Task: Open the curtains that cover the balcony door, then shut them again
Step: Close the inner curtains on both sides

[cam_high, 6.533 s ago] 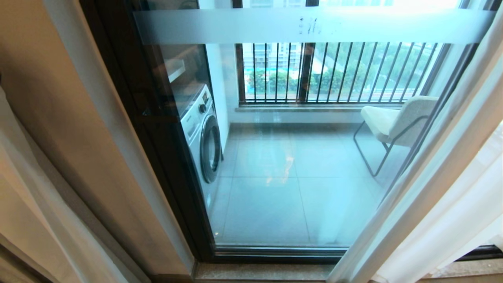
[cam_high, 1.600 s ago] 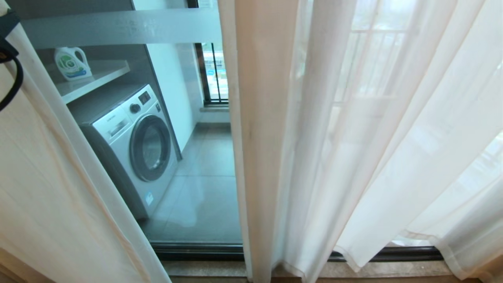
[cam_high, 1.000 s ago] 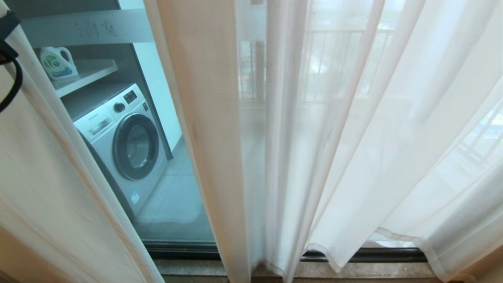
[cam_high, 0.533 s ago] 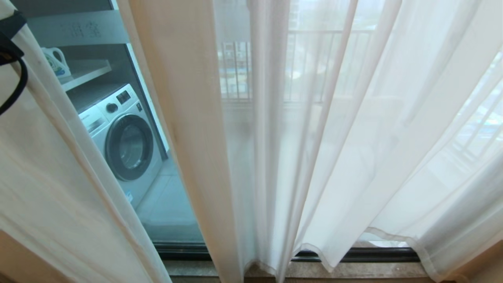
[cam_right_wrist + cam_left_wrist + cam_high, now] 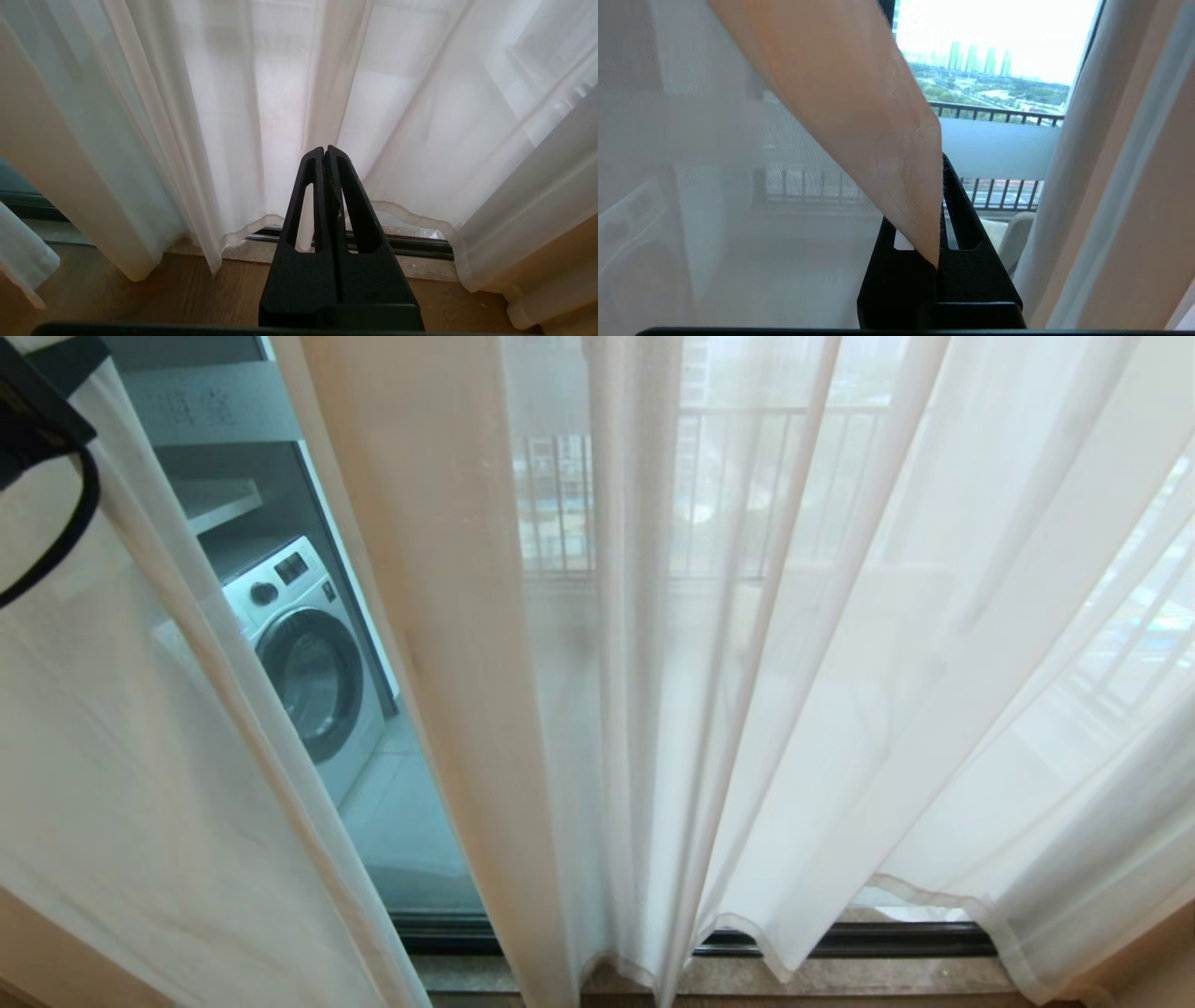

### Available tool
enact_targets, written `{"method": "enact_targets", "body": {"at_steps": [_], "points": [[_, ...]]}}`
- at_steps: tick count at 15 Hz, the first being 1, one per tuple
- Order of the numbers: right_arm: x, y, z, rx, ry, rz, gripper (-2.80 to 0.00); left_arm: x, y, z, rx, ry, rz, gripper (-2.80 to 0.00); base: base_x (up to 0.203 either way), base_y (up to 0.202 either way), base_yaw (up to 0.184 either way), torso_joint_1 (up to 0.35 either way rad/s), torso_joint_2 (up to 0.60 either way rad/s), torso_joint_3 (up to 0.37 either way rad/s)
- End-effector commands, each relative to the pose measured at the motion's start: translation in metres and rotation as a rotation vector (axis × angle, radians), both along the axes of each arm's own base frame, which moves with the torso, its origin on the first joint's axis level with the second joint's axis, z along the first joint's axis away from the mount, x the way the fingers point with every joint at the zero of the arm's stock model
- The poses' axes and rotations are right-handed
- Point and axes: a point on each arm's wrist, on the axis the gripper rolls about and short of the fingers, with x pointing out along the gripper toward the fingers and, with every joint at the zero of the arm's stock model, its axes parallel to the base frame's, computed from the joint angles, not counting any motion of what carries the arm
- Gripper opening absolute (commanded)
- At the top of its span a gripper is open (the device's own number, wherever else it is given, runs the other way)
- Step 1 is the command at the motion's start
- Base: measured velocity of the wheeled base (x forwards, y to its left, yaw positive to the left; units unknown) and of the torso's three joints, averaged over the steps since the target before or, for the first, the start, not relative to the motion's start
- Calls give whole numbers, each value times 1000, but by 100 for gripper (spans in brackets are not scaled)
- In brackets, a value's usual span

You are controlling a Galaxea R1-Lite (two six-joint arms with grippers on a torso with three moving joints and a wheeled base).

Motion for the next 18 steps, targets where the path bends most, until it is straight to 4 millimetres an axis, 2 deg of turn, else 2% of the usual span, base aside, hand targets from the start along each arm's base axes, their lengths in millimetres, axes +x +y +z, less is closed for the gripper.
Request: {"method": "enact_targets", "body": {"at_steps": [1,8,18], "points": [[0,0,0,-1,1,1,-280,0,-10,9,1,-34,-43,-280,0,0,0,0,0,0],[0,0,0,-1,1,1,-280,-15,-32,25,-3,-99,-141,-280,0,0,0,0,0,0],[0,0,0,-1,1,1,-280,-39,-70,34,-17,-139,-349,-280,0,0,0,0,0,0]]}}
